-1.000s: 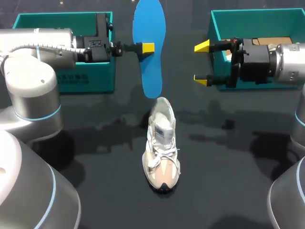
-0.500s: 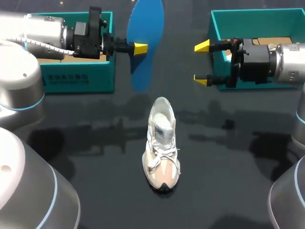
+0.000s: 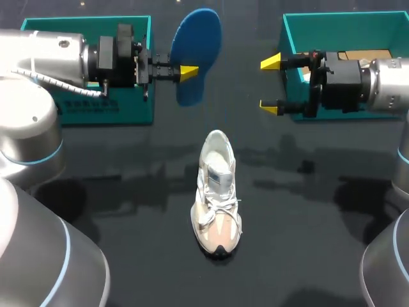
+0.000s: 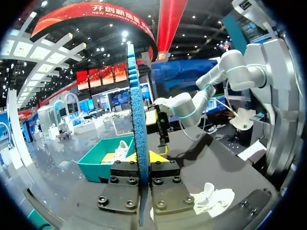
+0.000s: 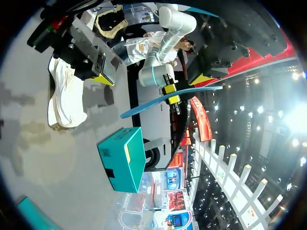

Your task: Take the shoe out of the shoebox, open the shoe tongue, remove and reinsert the insole, then place the shoe into the shoebox

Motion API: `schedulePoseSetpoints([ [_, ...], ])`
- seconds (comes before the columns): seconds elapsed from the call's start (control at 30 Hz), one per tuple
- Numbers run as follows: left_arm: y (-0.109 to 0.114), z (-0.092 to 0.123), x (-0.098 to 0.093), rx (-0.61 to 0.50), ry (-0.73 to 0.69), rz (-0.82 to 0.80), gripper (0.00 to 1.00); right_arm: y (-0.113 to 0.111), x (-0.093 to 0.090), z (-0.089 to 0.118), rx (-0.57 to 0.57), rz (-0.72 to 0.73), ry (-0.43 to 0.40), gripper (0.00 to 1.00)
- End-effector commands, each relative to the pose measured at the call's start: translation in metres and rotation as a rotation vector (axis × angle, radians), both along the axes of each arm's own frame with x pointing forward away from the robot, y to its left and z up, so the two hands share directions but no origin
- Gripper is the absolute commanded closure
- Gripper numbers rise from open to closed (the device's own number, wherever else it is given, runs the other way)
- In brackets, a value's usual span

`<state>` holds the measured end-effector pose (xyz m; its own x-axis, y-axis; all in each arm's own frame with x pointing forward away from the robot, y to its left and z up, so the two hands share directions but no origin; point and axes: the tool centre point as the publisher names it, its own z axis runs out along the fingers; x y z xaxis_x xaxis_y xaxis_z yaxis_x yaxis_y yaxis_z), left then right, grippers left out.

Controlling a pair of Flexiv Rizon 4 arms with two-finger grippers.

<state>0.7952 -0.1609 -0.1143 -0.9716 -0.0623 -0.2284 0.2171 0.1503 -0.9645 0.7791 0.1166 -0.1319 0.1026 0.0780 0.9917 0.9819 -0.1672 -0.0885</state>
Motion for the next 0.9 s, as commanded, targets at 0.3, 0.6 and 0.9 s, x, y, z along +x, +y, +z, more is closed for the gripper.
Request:
schedulePoseSetpoints([
  [0.3, 0.0022, -0.0081, -0.0083, -0.092, -0.437, 0.022, 1.00, 0.0013, -0.0004, -0.0005, -0.002, -0.002, 0.001, 0.00],
  [0.6, 0.0005, -0.0164, -0.0013, 0.012, -0.783, -0.034, 1.00, 0.0013, -0.0004, -0.0005, -0.002, -0.002, 0.001, 0.00],
  [0.9, 0.0005, -0.0164, -0.0013, 0.012, -0.783, -0.034, 1.00, 0.0013, -0.0004, -0.0005, -0.002, -0.002, 0.001, 0.00],
])
